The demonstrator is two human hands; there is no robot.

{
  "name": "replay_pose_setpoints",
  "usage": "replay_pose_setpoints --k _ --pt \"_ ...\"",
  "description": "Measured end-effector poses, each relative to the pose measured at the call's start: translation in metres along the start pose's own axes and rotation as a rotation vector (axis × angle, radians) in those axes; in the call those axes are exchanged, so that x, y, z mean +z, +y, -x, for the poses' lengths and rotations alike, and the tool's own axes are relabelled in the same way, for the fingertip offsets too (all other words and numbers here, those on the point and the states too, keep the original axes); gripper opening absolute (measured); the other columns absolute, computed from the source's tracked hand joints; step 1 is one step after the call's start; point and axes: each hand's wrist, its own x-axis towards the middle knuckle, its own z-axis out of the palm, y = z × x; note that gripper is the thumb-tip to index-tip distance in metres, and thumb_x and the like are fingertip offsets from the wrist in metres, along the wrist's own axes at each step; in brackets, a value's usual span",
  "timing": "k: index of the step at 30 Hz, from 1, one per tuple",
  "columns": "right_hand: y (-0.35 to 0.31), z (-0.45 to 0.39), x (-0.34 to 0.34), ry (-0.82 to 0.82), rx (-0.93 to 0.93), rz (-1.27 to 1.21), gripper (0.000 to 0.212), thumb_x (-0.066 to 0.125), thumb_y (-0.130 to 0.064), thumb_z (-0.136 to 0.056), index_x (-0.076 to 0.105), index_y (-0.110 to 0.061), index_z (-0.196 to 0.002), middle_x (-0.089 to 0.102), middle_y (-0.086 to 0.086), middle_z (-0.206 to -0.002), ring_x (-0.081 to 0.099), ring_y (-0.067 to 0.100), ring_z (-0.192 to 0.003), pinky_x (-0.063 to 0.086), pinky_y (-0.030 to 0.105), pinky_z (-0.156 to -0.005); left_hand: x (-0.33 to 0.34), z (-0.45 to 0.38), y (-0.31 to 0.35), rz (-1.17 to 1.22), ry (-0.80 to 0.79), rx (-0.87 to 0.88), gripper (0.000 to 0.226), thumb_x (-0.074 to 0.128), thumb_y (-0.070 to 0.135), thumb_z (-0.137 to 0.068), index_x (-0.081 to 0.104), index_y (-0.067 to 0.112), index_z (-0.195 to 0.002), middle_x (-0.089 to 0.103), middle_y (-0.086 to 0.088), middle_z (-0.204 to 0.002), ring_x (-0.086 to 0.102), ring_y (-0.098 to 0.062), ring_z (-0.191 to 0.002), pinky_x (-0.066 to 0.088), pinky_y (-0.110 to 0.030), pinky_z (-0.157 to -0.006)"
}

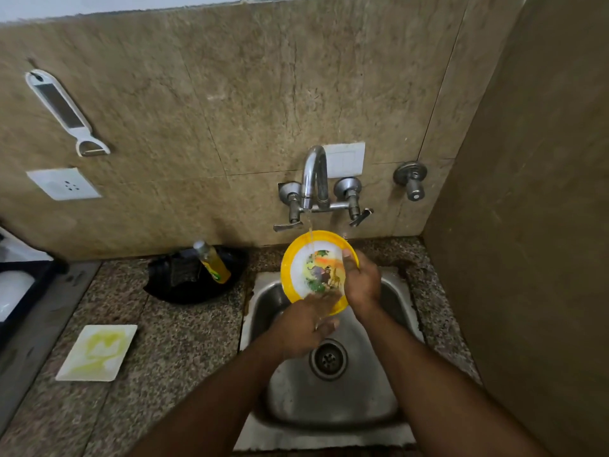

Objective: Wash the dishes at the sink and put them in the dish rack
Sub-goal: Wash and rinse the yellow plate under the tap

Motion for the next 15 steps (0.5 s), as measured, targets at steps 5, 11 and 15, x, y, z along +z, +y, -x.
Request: replay_pose_setpoints --k 5,11,15 --pt "-0.003 0.016 0.008 -0.072 0.124 -0.174 0.023 0.058 -0.026 -0.105 0.075 -0.011 -0.1 0.072 0.004 -0.09 0.065 0.014 -0.081 0.049 0.018 -0.069 -0.017 -0.006 0.002 -0.44 -0.177 0.119 0.116 0.046 0.087 -0.084 -0.005 0.022 -0.166 -0.009 -0.004 -0.174 -0.012 -0.02 -0.16 0.007 -0.049 -0.13" --pt "-0.005 0.031 0.034 -0.096 0.238 -0.32 0.022 0.058 -0.025 -0.105 0.07 -0.024 -0.086 0.073 -0.003 -0.091 0.068 0.021 -0.094 0.055 0.038 -0.094 -0.02 -0.023 0.019 -0.467 0.025 -0.33 0.13 0.045 0.074 -0.064 -0.013 0.016 -0.164 -0.027 -0.006 -0.17 -0.022 -0.03 -0.158 0.006 -0.056 -0.127" --pt "0.003 0.035 0.027 -0.098 0.514 -0.448 0.024 0.055 -0.034 -0.105 0.071 -0.016 -0.103 0.075 0.007 -0.106 0.071 0.027 -0.099 0.057 0.041 -0.092 -0.031 -0.023 0.034 -0.574 -0.219 -0.238 0.124 0.064 0.057 -0.073 -0.009 0.017 -0.165 -0.019 -0.007 -0.172 -0.012 -0.028 -0.16 0.006 -0.063 -0.125"
